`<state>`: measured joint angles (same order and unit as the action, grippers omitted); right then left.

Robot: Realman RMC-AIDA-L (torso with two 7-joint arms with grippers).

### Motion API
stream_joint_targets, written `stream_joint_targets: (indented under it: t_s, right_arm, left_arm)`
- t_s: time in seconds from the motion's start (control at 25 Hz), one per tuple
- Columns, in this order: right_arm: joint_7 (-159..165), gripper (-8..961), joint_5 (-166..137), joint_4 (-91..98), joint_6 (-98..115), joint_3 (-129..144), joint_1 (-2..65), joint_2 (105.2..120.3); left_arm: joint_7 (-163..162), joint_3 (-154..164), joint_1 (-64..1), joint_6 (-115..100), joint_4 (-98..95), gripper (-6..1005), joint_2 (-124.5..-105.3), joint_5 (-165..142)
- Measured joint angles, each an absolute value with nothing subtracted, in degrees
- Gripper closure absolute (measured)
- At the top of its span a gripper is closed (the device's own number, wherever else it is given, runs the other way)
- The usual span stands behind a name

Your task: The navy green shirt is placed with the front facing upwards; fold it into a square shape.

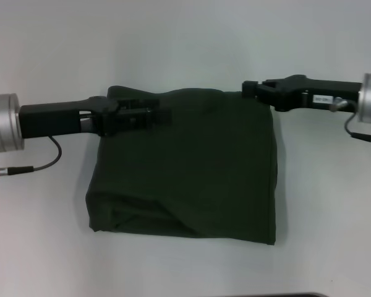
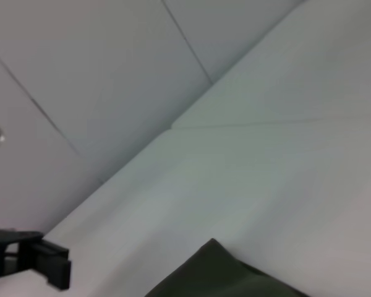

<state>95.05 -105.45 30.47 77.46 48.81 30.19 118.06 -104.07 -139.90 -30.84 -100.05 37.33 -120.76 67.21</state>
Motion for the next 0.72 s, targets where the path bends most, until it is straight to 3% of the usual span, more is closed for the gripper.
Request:
stream_joint_targets:
  t_s: [0.2, 0.36, 0.6, 0.72]
  right_arm:
    - [90.7, 917, -105.2, 30.9, 85.7, 48.1, 27.2, 116.26]
    - [85.5, 831, -105.4, 30.4, 93.2, 48.0, 25.7, 115.49]
    - [80.5, 701, -105.4, 30.0, 96.7, 47.5, 24.6, 116.85]
    - [80.4, 579, -105.4, 29.0, 96.3, 47.8, 25.1, 117.21]
  left_arm:
    - [-103.2, -139.6, -29.9, -102.6, 37.3, 360, -120.74, 67.2]
    - [-101.2, -139.7, -28.8, -105.0, 37.4, 311, -120.75, 67.4]
    - [-99.7, -139.8, -27.1, -105.9, 37.4, 213, -121.09, 68.0]
    - [-99.7, -139.8, -26.3, -105.7, 37.2, 166, -121.19, 68.0]
